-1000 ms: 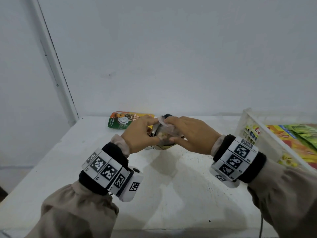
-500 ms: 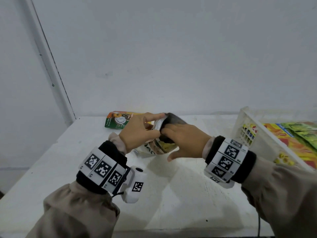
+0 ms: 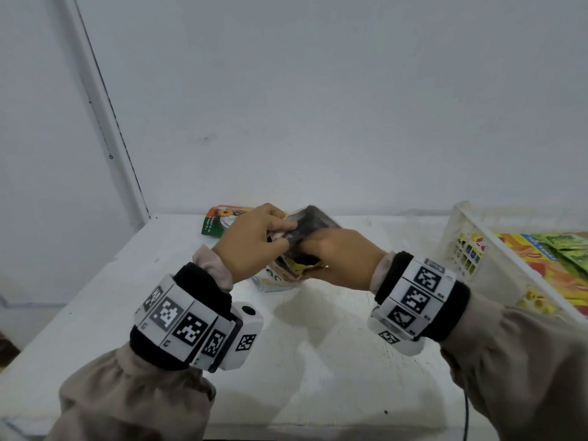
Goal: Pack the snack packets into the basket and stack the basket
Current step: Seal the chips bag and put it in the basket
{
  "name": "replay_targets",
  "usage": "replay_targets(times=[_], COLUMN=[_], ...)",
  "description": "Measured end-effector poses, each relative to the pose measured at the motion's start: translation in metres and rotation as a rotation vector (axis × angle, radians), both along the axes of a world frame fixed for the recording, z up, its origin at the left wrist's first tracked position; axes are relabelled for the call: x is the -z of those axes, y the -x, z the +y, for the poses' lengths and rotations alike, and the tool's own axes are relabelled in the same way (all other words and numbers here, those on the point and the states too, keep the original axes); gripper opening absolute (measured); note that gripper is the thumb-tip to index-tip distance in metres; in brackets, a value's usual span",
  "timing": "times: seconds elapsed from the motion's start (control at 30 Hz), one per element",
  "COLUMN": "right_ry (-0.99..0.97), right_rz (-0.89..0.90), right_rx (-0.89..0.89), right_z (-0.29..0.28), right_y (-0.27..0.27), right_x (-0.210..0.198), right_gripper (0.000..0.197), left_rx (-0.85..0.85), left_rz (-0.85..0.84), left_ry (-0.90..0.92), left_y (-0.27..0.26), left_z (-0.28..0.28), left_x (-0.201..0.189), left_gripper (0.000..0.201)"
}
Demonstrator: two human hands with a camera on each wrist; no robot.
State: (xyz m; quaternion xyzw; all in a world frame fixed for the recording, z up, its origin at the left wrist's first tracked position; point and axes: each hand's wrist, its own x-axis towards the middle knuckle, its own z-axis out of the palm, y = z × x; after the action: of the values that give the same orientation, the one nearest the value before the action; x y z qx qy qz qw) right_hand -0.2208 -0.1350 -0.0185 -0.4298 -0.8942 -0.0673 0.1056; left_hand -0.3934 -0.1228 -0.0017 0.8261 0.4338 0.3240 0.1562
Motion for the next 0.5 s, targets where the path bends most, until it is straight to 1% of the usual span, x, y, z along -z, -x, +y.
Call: replay_targets(times=[0.07,0.1,0.13,0.17,0.23,0.3,0.33,0.4,0.43,0.47,0.5], right_ry=[0.039,0.058,0.089,0.125,0.149,0.084,0.078,0.167,0.244,0.331,0.426], right_rz=[-0.138,-0.177,-0.171,-0.111,0.137,0.401,0.508,0.657,0.671,0.617,0.491], right_rx=[0.001,-0.002,-0.013,-0.034,-0.118,-0.147,-0.1,0.075,0.184,0.311,0.454], right_z=[0.006,0.009,0.009,0.008,0.001,-0.006,-0.009,-0.007,-0.002,0.003,0.01], right_y=[0.006,0.007,0.006,0.002,-0.014,-0.038,-0.052,-0.082,-0.099,-0.114,-0.13], right_x=[0.007,0.008,0.007,0.004,-0.006,-0.016,-0.018,-0.016,-0.011,-0.006,0.002], right_gripper=[0.039,0.043,0.05,0.058,0.069,0.068,0.065,0.056,0.052,0.049,0.05], left_rx=[0.015,0.014,0.006,-0.003,0.002,0.005,-0.004,-0.017,-0.017,-0.012,-0.004], left_rz=[-0.002,-0.003,0.0,0.008,0.017,0.03,0.044,0.069,0.076,0.082,0.089], left_ry=[0.011,0.02,0.022,0.016,-0.009,0.004,0.019,0.023,0.02,0.013,0.007], left_y=[-0.001,-0.001,-0.001,0.0,0.002,0.004,0.006,0.006,0.005,0.004,0.003], left_z=[-0.001,-0.002,-0.002,-0.002,-0.003,-0.004,-0.004,-0.003,-0.003,-0.003,-0.004], left_x=[0.002,0.004,0.004,0.005,0.005,0.005,0.005,0.005,0.006,0.006,0.006], left_gripper=[0.034,0.039,0.041,0.041,0.048,0.06,0.063,0.067,0.067,0.067,0.067])
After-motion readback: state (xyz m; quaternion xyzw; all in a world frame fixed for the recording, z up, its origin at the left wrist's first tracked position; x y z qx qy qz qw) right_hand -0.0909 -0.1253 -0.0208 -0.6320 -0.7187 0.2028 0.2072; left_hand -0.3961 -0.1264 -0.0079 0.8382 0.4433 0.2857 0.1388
